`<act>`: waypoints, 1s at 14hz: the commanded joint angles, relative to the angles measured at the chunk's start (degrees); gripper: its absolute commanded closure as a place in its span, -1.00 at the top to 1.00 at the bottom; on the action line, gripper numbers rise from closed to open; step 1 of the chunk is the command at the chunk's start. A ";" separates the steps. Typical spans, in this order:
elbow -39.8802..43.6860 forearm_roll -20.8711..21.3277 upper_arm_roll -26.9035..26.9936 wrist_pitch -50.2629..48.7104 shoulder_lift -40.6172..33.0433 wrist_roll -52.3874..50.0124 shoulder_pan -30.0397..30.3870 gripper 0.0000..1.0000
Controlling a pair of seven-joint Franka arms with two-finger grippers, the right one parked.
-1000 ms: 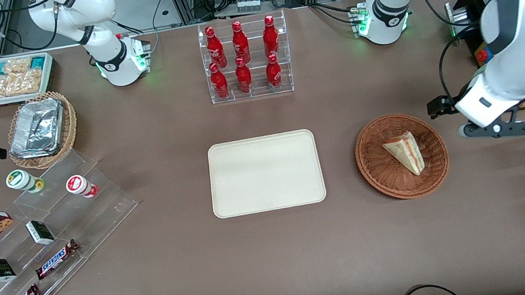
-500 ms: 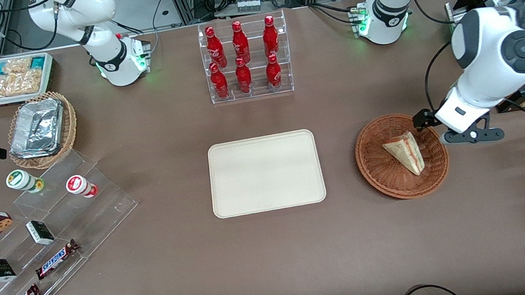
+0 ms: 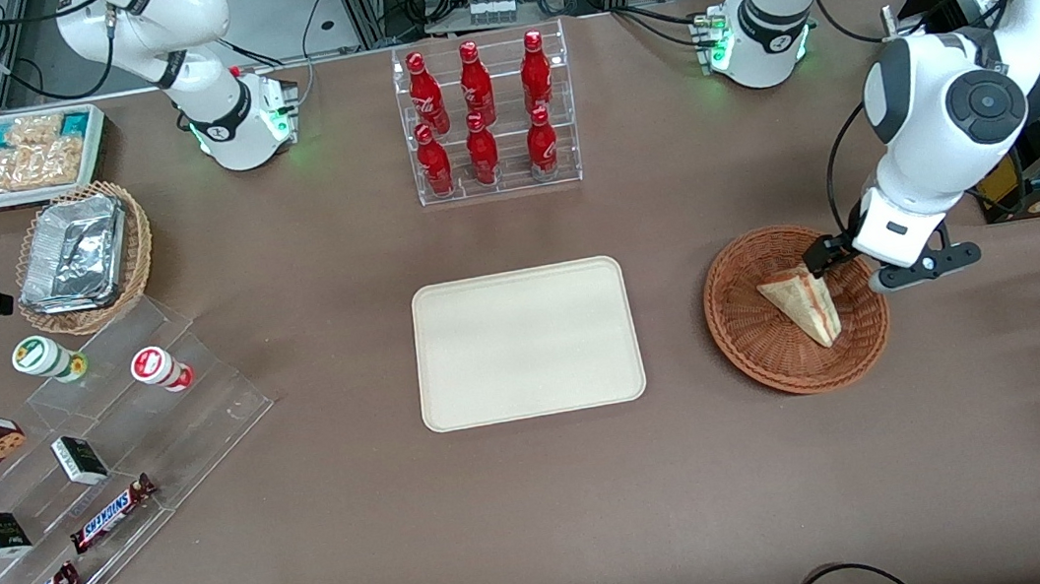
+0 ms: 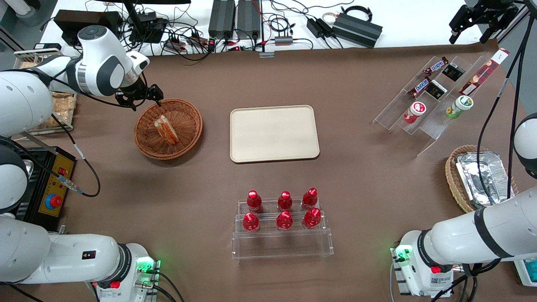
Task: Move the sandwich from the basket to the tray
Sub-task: 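Lower the left gripper and close it on the sandwich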
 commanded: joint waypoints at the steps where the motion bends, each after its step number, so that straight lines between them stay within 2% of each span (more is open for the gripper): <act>1: -5.34 -0.59 -0.52 5.52 -2.44 -9.76 -0.52 1.00; 8: -6.40 -0.59 -0.52 7.12 -0.52 -29.56 -1.93 1.00; 14: -6.40 -0.59 -0.52 8.52 2.47 -31.42 -1.93 1.00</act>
